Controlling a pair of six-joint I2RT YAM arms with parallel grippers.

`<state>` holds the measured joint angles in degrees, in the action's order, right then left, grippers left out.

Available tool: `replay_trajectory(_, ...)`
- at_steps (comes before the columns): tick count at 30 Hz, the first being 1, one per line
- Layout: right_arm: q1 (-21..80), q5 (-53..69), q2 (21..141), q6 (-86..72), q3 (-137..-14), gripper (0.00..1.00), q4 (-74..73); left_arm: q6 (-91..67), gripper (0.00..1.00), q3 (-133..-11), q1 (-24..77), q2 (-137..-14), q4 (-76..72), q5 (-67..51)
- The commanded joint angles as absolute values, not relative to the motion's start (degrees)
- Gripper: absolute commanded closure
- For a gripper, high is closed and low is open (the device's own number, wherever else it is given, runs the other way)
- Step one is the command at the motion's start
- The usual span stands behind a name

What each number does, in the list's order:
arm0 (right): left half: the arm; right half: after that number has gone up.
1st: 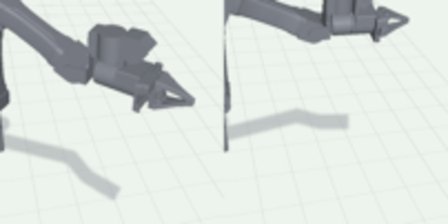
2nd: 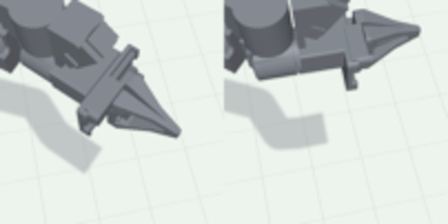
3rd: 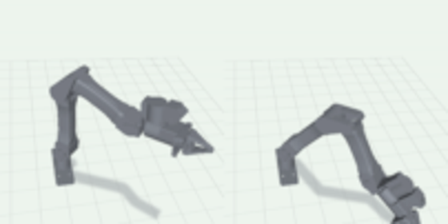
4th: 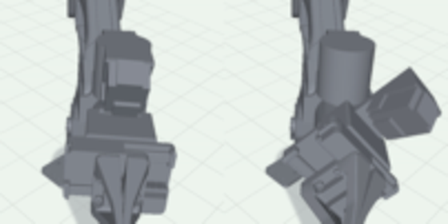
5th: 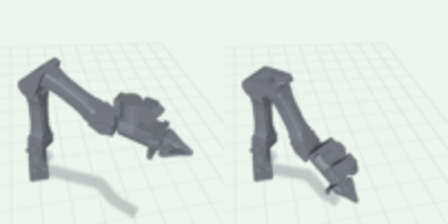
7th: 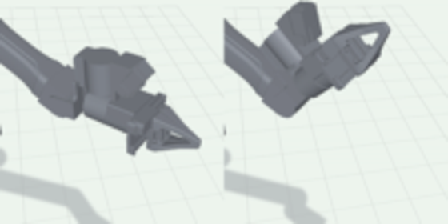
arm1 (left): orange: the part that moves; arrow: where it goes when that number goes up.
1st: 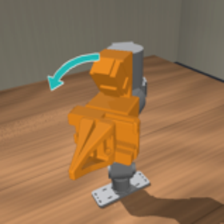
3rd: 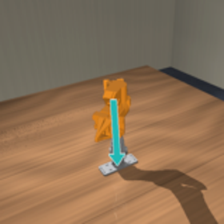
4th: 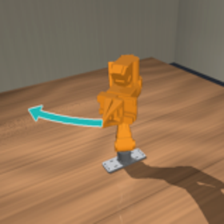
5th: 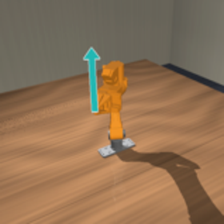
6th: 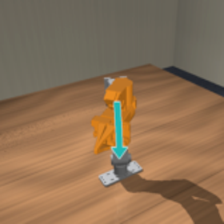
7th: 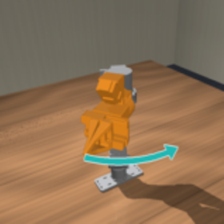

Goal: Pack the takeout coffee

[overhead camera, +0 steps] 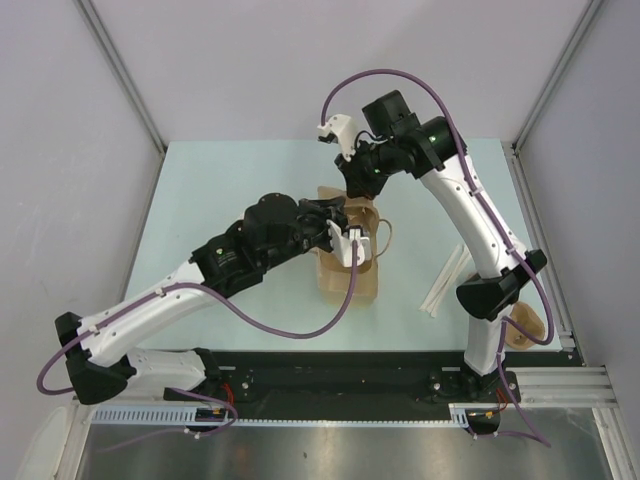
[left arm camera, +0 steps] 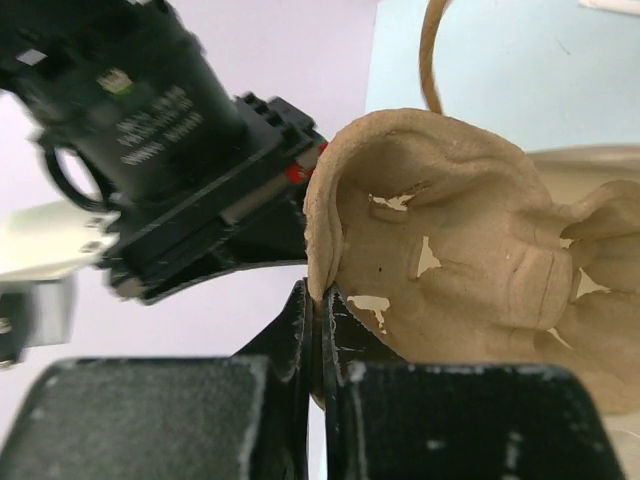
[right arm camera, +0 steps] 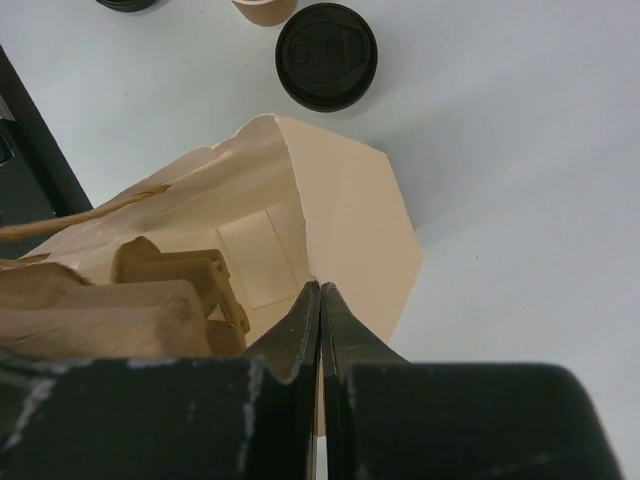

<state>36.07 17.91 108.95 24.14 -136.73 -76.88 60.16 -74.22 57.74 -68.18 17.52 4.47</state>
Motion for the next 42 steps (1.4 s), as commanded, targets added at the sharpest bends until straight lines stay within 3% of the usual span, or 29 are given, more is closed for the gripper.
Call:
replay_trajectory(1, 36.83, 21.0, 105.29, 23.91, -137.2, 1.0, -78.13, 56.61, 1.0, -73.04, 57.74, -69.34, 16.0, 7.72)
replay_trajectory(16, 36.83, 25.22, 104.24, 24.08, -136.76, 1.0, -78.31, 44.3, 1.0, -72.6, 57.66, -73.65, 18.37, 10.9)
replay_trajectory(33, 37.71, 30.14, 103.36, 24.69, -136.58, 1.0, -79.54, 52.46, 1.0, -61.79, 56.51, -72.6, 2.47, 16.87)
replay_trajectory(42, 37.88, 31.81, 103.71, 25.66, -136.76, 1.0, -79.72, 57.04, 1.0, -57.31, 56.51, -73.21, 0.18, 14.24)
